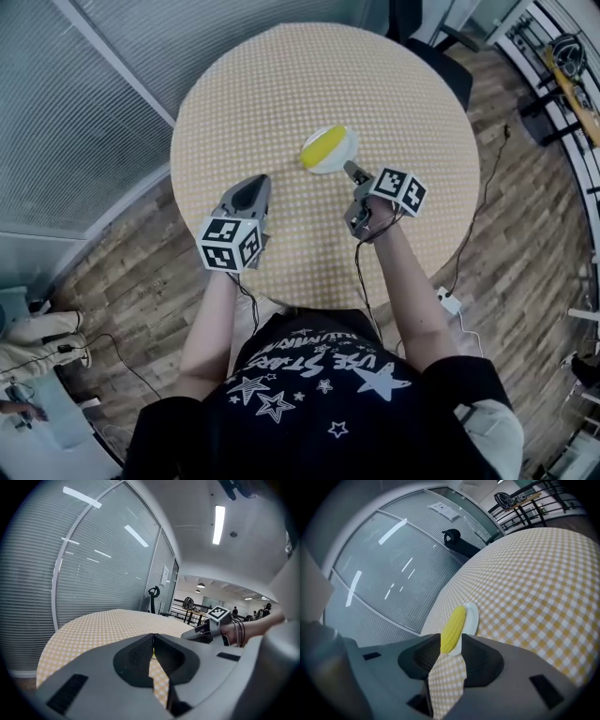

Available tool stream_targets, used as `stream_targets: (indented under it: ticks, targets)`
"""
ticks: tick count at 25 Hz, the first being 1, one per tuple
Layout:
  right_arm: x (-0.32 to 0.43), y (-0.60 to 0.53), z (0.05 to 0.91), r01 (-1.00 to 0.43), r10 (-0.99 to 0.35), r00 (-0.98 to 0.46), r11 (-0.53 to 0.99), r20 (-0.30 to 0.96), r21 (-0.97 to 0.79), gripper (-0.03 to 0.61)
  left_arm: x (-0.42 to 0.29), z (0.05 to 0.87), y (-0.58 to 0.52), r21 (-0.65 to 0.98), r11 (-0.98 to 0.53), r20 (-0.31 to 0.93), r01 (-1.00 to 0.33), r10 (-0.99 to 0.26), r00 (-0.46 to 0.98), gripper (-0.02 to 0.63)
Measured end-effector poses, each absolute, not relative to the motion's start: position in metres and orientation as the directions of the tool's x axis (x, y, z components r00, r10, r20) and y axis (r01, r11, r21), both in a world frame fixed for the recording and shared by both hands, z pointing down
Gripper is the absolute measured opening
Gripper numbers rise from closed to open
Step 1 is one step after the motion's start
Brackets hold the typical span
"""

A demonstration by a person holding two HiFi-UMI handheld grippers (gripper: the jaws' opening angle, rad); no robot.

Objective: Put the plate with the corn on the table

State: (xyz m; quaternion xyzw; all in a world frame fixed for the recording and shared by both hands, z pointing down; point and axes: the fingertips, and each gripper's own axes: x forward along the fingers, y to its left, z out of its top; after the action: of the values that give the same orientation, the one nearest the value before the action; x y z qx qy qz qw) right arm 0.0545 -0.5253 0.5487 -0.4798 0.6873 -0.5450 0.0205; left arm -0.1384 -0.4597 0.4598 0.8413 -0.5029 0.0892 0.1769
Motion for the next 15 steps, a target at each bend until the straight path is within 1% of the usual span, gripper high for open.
stream_targets:
  ticks: [3,6,10,15]
  targets:
    - [0.044,-0.507,0.529,-0.626,-0.704,-0.557,0.007,0.441,-0.78,0.141,-0.14,0.454,-0.443,0.21,-0.446,0.312,-0.87,-0.813,0.492,0.009]
    - [0.035,-0.486,0.505,-0.656,-0.733,-0.556,0.096,0.393,-0.748,0.136,-0.141,0.447,-0.423,0.21,-0.465,0.296,-0.86,-0.808,0.51,0.009]
    - [0.024,-0.454,0.474,-0.731,-0.762,-0.538,0.209,0.36,-0.65,0.116,-0.142,0.435,-0.398,0.201,-0.496,0.268,-0.845,-0.802,0.534,0.008]
    - [0.014,-0.4,0.446,-0.812,-0.78,-0.523,0.333,0.343,-0.479,0.096,-0.131,0.417,-0.361,0.184,-0.552,0.223,-0.813,-0.782,0.582,0.009]
